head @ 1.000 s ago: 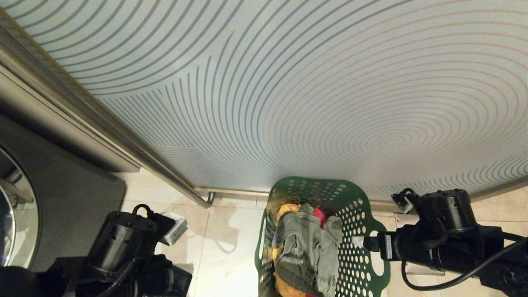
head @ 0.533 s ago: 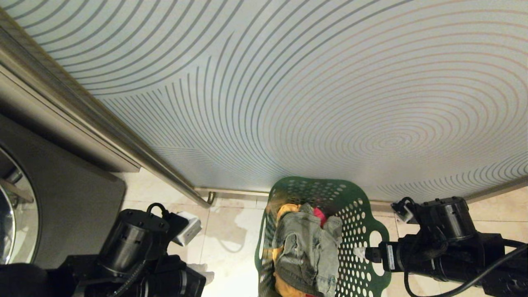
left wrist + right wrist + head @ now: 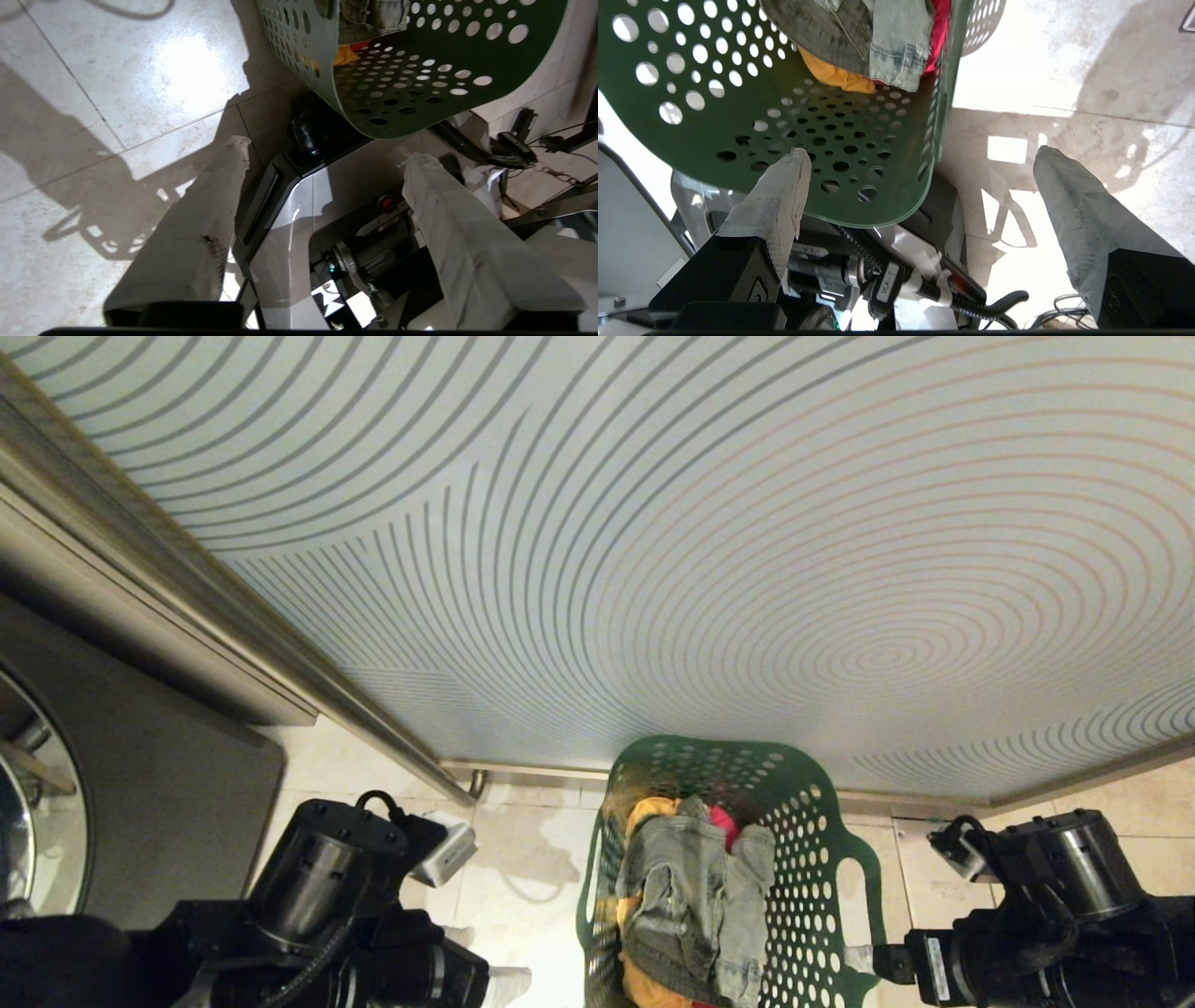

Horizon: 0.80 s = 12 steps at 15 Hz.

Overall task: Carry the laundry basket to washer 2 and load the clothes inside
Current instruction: Pick up the clothes basket and put it beside the washing machine

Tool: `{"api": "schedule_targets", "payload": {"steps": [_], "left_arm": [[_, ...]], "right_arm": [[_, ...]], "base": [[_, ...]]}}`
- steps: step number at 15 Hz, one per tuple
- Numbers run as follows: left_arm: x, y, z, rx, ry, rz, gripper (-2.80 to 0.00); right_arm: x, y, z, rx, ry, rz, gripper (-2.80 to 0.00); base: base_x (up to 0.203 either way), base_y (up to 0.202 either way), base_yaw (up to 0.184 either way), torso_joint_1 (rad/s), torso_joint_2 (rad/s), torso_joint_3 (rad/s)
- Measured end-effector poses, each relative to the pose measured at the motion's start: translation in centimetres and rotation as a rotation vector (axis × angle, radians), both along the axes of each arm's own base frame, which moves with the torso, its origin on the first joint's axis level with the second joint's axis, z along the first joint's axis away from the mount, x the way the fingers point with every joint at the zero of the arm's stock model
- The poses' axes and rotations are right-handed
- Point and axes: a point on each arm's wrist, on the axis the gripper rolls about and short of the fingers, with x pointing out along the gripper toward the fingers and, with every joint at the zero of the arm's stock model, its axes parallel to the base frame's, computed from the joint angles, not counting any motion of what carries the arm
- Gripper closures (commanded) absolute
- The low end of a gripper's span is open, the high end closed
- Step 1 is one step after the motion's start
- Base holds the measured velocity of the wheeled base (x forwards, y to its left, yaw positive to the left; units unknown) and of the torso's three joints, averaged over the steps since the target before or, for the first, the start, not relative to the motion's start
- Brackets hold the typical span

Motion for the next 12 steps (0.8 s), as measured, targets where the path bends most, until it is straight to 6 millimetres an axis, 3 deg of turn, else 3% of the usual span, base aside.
{"api": "schedule_targets", "payload": {"steps": [4, 8, 12], "left_arm": [[0.2, -0.8, 0.5, -0.026, 0.013, 0.011, -2.80], [0.9, -2.6, 0.5, -0.041, 0.022, -0.001, -2.80], [1.0, -2.9, 0.3, -0.037, 0.028, 0.035, -2.80]], "right_arm": [[-0.5, -0.4, -0.3, -0.011, 0.013, -0.022, -2.80], [1.0, -1.1, -0.7, -0.032, 0.014, -0.072, -2.80], [3.8, -0.7, -1.0, -0.015, -0.056, -0.080, -2.80]], "base": [[0.000, 0.000, 0.000, 0.000, 0.00, 0.000], [0.000, 0.000, 0.000, 0.000, 0.00, 0.000], [0.000, 0.000, 0.000, 0.000, 0.00, 0.000]]}}
